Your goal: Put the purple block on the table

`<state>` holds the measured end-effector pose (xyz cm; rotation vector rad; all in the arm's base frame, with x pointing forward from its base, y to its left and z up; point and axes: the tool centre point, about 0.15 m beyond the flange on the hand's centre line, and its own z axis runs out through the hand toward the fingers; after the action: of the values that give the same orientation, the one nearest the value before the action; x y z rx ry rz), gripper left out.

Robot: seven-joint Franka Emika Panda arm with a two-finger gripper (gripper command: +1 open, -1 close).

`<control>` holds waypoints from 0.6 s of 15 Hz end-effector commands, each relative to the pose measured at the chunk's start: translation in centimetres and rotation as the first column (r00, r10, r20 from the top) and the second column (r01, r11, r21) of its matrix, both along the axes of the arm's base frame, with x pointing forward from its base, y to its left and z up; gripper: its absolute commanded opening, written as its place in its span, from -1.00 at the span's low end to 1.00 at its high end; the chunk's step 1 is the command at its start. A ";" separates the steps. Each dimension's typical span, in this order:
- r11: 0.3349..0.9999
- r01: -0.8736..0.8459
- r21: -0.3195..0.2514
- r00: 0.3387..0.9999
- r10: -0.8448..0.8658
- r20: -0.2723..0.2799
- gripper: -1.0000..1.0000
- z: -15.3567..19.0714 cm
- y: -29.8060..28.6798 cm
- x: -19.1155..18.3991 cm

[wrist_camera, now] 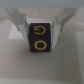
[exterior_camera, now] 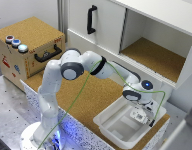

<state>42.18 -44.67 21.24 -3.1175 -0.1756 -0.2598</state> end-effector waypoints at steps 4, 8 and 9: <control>1.000 0.000 0.019 1.000 0.000 0.014 -1.00 3.3 2.6 1.2; 0.999 0.043 0.027 0.996 -0.045 0.081 -1.00 7.6 7.0 1.7; 0.999 0.034 0.014 0.995 -0.036 0.094 -1.00 8.8 8.7 1.8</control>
<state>43.87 -41.86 24.50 -3.0835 -0.1624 -0.3016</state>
